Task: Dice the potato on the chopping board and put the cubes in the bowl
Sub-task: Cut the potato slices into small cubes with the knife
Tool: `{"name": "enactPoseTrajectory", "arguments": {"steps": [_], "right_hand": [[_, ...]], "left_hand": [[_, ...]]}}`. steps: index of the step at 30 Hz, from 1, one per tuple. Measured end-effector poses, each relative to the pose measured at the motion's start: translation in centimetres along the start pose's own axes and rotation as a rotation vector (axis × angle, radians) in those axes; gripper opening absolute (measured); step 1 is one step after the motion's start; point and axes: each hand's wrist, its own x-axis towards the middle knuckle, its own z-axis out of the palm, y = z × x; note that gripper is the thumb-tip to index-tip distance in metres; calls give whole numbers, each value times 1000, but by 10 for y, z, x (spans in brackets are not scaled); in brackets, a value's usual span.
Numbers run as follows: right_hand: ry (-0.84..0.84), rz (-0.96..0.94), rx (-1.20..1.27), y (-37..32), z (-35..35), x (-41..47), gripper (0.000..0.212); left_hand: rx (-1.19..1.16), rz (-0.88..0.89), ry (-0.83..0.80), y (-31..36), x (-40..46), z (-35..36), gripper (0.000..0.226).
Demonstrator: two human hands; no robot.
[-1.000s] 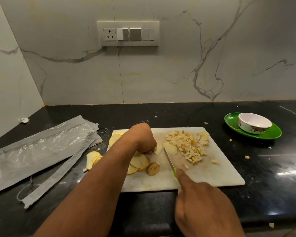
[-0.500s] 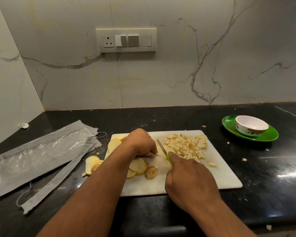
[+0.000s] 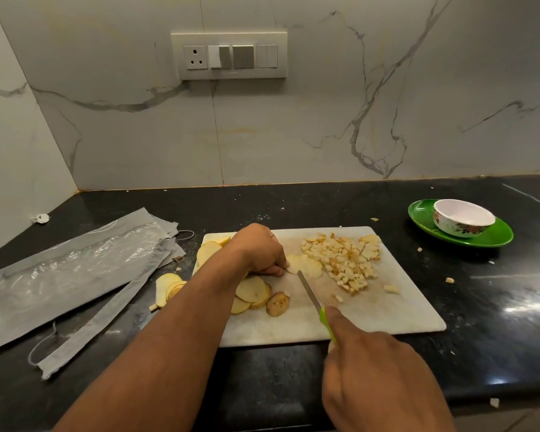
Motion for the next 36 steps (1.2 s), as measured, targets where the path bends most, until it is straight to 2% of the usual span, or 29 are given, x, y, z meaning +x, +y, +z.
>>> {"name": "enactPoseTrajectory", "arguments": {"steps": [5, 7, 13, 17, 19, 21, 23, 25, 28, 30, 32, 36], "right_hand": [[174, -70, -26, -9, -1, 21, 60], [190, -87, -25, -14, 4, 35, 61], [114, -67, -68, -17, 17, 35, 64], [-84, 16, -21, -14, 11, 14, 71], [-99, 50, 26, -9, 3, 5, 70], [30, 36, 44, -1, -5, -2, 63], [240, -1, 67, 9, -6, 0, 58], [389, -7, 174, 23, -1, 13, 57], [451, -2, 389, 40, 10, 33, 54], [482, 2, 508, 45, 12, 37, 51], [491, -8, 578, 48, 13, 37, 48], [489, -24, 647, 53, 13, 39, 47]], "left_hand": [[-61, 3, 26, -1, -3, 2, 29], [-68, 7, 36, -1, -4, 3, 30], [-39, 12, 43, -1, -1, 4, 30], [6, 26, 43, -2, 2, 3, 27], [78, 50, 54, -2, 2, 5, 21], [225, 98, 82, -1, 1, 7, 22], [373, 137, 120, 2, -4, 9, 20], [473, 158, 161, 7, -10, 10, 24], [564, 188, 216, 11, -18, 14, 50], [620, 214, 191, 14, -22, 21, 70], [652, 238, 183, 17, -25, 30, 71], [641, 268, 218, 17, -23, 41, 55]]}}
